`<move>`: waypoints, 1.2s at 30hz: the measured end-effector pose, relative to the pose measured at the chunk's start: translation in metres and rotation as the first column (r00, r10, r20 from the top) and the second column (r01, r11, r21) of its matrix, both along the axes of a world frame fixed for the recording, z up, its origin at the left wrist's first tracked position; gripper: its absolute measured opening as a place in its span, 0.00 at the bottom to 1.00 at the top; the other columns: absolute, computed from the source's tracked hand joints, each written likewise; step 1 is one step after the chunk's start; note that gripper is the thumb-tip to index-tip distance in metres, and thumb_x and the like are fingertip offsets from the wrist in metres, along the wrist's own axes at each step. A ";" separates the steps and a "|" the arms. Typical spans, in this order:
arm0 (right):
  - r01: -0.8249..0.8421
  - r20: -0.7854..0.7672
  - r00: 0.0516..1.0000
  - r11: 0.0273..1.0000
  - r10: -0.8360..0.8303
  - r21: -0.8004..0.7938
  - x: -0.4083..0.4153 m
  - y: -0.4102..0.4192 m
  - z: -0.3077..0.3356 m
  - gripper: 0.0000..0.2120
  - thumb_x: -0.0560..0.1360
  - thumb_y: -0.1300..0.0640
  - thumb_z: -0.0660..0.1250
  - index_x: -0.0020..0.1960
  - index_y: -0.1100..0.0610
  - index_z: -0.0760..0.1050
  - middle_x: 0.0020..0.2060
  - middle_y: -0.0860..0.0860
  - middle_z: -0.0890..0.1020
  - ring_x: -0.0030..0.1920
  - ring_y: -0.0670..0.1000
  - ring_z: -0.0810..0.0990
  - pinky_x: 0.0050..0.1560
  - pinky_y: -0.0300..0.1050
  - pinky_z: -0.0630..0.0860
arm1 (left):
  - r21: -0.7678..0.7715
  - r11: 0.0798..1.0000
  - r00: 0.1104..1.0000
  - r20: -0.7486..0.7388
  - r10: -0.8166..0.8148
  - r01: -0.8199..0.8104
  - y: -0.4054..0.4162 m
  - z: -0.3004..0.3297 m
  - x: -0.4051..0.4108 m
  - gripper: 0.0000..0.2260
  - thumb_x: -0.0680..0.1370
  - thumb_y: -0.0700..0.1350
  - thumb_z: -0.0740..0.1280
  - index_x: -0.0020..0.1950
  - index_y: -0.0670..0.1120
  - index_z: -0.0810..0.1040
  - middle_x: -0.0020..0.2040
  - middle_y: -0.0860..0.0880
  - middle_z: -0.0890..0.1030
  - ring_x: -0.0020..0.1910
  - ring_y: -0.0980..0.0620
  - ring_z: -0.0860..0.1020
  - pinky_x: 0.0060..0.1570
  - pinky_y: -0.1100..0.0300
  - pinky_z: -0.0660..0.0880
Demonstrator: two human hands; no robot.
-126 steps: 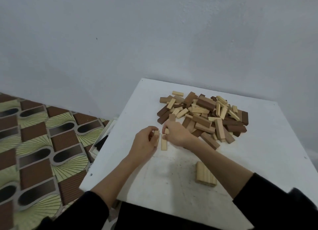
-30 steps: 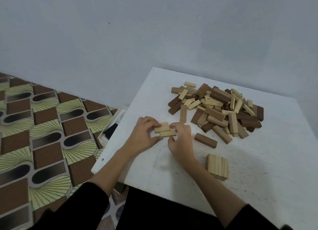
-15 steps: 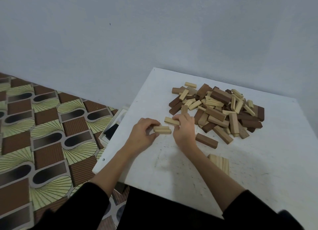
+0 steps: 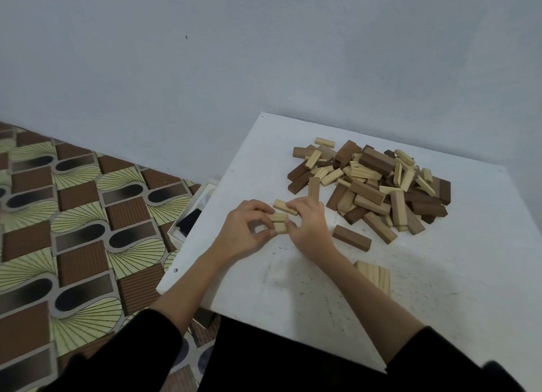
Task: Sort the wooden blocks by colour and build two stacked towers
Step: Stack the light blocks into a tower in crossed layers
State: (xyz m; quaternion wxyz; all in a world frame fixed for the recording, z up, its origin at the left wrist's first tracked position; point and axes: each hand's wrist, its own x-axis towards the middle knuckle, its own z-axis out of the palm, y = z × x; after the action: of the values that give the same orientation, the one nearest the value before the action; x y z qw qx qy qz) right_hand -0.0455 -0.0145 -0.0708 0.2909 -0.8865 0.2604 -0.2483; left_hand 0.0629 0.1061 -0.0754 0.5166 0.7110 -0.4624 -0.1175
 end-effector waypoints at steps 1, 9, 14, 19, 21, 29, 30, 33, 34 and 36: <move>-0.007 -0.001 1.000 1.000 0.007 -0.006 0.000 -0.001 -0.001 0.14 0.65 0.65 0.64 0.49 0.67 0.78 0.45 0.59 0.78 0.46 0.61 0.76 0.51 0.43 0.64 | 0.010 1.000 1.000 0.023 -0.006 0.006 0.000 0.000 0.000 0.04 0.65 0.41 0.75 0.39 0.44 0.83 0.49 0.53 0.80 0.52 0.53 0.77 0.52 0.57 0.76; -0.031 -0.025 0.999 0.999 0.032 0.033 -0.002 -0.001 0.010 0.21 0.71 0.76 0.55 0.56 0.63 0.78 0.52 0.56 0.80 0.55 0.55 0.71 0.51 0.38 0.65 | 0.050 0.997 0.996 0.060 0.061 -0.064 -0.001 0.000 0.001 0.28 0.65 0.37 0.77 0.63 0.44 0.74 0.54 0.53 0.76 0.52 0.65 0.73 0.49 0.77 0.67; -0.023 -0.013 1.000 0.998 0.024 0.066 -0.003 0.001 0.012 0.20 0.72 0.75 0.56 0.59 0.63 0.76 0.55 0.56 0.78 0.57 0.53 0.70 0.55 0.37 0.66 | 0.078 0.994 0.993 0.093 0.072 -0.079 -0.002 -0.002 -0.001 0.29 0.67 0.38 0.77 0.65 0.43 0.72 0.56 0.52 0.74 0.53 0.66 0.70 0.49 0.78 0.66; -0.011 -0.027 1.000 0.994 0.014 0.110 -0.008 0.008 0.012 0.22 0.69 0.71 0.66 0.63 0.64 0.72 0.56 0.54 0.74 0.48 0.48 0.69 0.44 0.24 0.65 | 0.154 0.984 0.995 0.054 0.085 -0.093 -0.003 0.000 0.000 0.32 0.67 0.40 0.77 0.69 0.45 0.69 0.58 0.53 0.72 0.52 0.56 0.70 0.49 0.79 0.66; -0.042 0.012 0.999 0.997 0.041 0.072 -0.009 0.008 0.009 0.24 0.66 0.73 0.67 0.61 0.67 0.73 0.55 0.58 0.76 0.42 0.49 0.69 0.43 0.23 0.66 | 0.160 0.982 0.995 0.047 0.091 -0.098 -0.004 0.000 0.000 0.32 0.67 0.40 0.77 0.69 0.44 0.69 0.57 0.53 0.73 0.50 0.56 0.71 0.48 0.79 0.66; -0.055 0.074 0.996 0.997 0.052 0.044 -0.001 0.008 0.004 0.20 0.63 0.73 0.65 0.55 0.70 0.76 0.47 0.63 0.79 0.40 0.49 0.72 0.40 0.24 0.69 | 0.134 0.986 0.995 0.013 0.097 -0.098 -0.003 -0.002 0.002 0.30 0.64 0.36 0.78 0.64 0.42 0.73 0.54 0.49 0.78 0.41 0.56 0.73 0.39 0.74 0.68; -0.051 0.088 0.995 0.997 0.046 0.049 0.000 0.009 0.003 0.20 0.62 0.71 0.64 0.55 0.70 0.76 0.47 0.63 0.79 0.41 0.50 0.72 0.41 0.23 0.69 | 0.136 0.986 0.995 0.007 0.099 -0.099 -0.003 -0.002 0.002 0.30 0.63 0.36 0.78 0.64 0.42 0.73 0.53 0.49 0.77 0.40 0.56 0.73 0.38 0.74 0.68; -0.025 0.110 0.994 0.997 0.016 0.080 0.000 0.010 0.000 0.21 0.63 0.73 0.64 0.56 0.70 0.75 0.49 0.62 0.79 0.43 0.51 0.72 0.43 0.23 0.68 | 0.135 0.987 0.995 -0.012 0.095 -0.093 -0.003 -0.001 0.001 0.30 0.64 0.36 0.78 0.64 0.42 0.73 0.53 0.50 0.77 0.40 0.57 0.73 0.38 0.72 0.69; -0.002 0.110 0.994 0.995 -0.009 0.101 -0.001 0.010 -0.001 0.22 0.64 0.75 0.65 0.58 0.68 0.74 0.50 0.60 0.78 0.42 0.51 0.72 0.42 0.24 0.69 | 0.137 0.986 0.995 -0.014 0.095 -0.092 -0.003 -0.001 0.001 0.30 0.64 0.36 0.78 0.64 0.42 0.73 0.53 0.50 0.77 0.40 0.56 0.73 0.38 0.72 0.69; 0.042 0.090 0.994 0.984 -0.058 0.171 -0.002 0.011 -0.001 0.24 0.65 0.75 0.65 0.61 0.65 0.73 0.51 0.55 0.77 0.41 0.50 0.73 0.41 0.29 0.70 | 0.139 0.986 0.996 -0.019 0.091 -0.088 -0.004 0.000 0.001 0.30 0.64 0.36 0.78 0.64 0.42 0.73 0.53 0.50 0.77 0.40 0.56 0.73 0.38 0.72 0.70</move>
State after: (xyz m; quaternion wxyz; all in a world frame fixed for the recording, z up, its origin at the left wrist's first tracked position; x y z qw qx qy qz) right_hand -0.0472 -0.0036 -0.0714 0.3709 -0.8390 0.2885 -0.2743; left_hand 0.0643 0.1025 -0.0757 0.4766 0.7636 -0.4143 -0.1349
